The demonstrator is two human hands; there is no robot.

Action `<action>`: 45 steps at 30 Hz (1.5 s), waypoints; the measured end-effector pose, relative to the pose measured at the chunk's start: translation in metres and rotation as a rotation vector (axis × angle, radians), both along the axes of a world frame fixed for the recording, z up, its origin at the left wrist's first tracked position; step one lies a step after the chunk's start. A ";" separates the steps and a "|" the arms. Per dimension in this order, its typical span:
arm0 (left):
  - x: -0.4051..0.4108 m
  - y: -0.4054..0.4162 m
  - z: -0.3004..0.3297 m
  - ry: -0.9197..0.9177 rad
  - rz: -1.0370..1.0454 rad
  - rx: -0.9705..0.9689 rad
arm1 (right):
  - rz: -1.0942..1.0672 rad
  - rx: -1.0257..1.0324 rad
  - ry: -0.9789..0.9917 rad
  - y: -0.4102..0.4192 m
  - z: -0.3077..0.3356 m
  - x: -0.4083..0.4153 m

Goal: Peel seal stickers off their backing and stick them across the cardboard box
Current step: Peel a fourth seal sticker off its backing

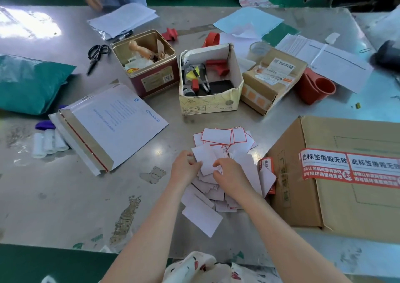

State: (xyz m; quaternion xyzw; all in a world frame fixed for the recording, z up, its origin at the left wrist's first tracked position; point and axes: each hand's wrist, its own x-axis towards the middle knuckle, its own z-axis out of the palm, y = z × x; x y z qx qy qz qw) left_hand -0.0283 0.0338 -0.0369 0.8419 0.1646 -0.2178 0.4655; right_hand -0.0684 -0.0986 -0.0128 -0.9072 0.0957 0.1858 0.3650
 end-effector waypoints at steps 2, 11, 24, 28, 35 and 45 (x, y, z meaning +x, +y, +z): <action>0.003 -0.001 -0.001 0.014 0.050 -0.025 | -0.003 -0.001 -0.003 0.000 0.000 0.001; 0.009 -0.009 0.001 0.040 0.260 -0.167 | -0.005 0.009 0.008 -0.003 -0.001 0.002; 0.005 -0.008 0.010 -0.093 0.169 -0.201 | -0.243 0.202 -0.079 -0.016 0.003 0.006; 0.003 -0.010 0.015 -0.109 0.089 -0.230 | -0.248 0.268 -0.053 -0.017 0.006 0.007; 0.000 -0.012 0.023 -0.107 0.052 -0.226 | -0.218 0.280 -0.071 -0.016 0.010 0.006; -0.004 -0.012 0.025 -0.081 0.089 -0.201 | -0.253 0.320 -0.045 -0.016 0.010 0.001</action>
